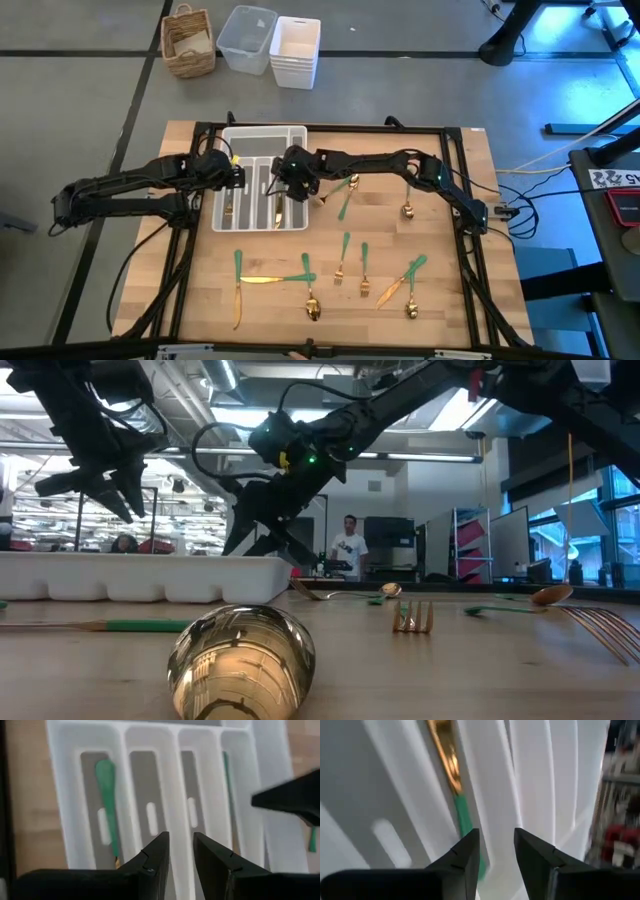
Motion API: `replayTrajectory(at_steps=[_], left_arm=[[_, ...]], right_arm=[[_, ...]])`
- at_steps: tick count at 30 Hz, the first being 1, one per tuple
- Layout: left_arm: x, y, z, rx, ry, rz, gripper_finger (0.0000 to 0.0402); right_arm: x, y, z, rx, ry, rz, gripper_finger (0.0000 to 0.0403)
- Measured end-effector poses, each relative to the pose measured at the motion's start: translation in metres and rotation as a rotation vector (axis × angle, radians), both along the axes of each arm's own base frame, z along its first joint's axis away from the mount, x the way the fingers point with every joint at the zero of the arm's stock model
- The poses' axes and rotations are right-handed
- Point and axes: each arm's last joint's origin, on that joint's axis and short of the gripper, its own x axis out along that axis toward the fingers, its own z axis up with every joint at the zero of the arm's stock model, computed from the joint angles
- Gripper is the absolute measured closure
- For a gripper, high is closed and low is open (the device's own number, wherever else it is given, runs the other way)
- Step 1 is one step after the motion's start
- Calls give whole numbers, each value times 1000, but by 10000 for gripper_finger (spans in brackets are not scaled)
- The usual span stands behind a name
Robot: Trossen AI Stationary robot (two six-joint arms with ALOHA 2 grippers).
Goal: Sort silverware
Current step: Put the green spoon into the white silverware tray
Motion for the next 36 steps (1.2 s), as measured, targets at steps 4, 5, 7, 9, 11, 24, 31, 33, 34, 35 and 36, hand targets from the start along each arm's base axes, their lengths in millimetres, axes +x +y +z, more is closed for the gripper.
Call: replayTrajectory(at_steps=[4,5,7,9,11,24,31,33,34,35,36], left_arm=[[5,1,11,80,-110,-106,320],[7,1,14,102,-154,-135,320],[10,0,23,133,-254,-194,320],[12,-2,31,158,-340,-257,320],[14,-6,38,180,-415,-321,320],[30,-44,61,199,-692,-658,320],[66,-69,63,231,-801,-818,320],[80,-78,61,259,-835,-870,320],[87,-82,61,282,-860,-900,320],[94,-88,59,303,-878,-935,320],[101,-93,57,324,-902,-972,320]], right_arm=[[6,5,16,-16,-37,-144,279],[8,7,22,-13,-49,-183,279],[11,12,34,-11,-70,-232,279],[13,17,47,1,-74,-267,279],[13,23,63,28,-67,-304,279],[-37,68,150,260,112,-536,278],[-92,74,198,402,158,-764,278],[-109,75,212,440,163,-827,278],[-117,76,220,458,159,-853,278],[-126,77,226,472,159,-877,278],[-134,77,233,485,160,-901,278]])
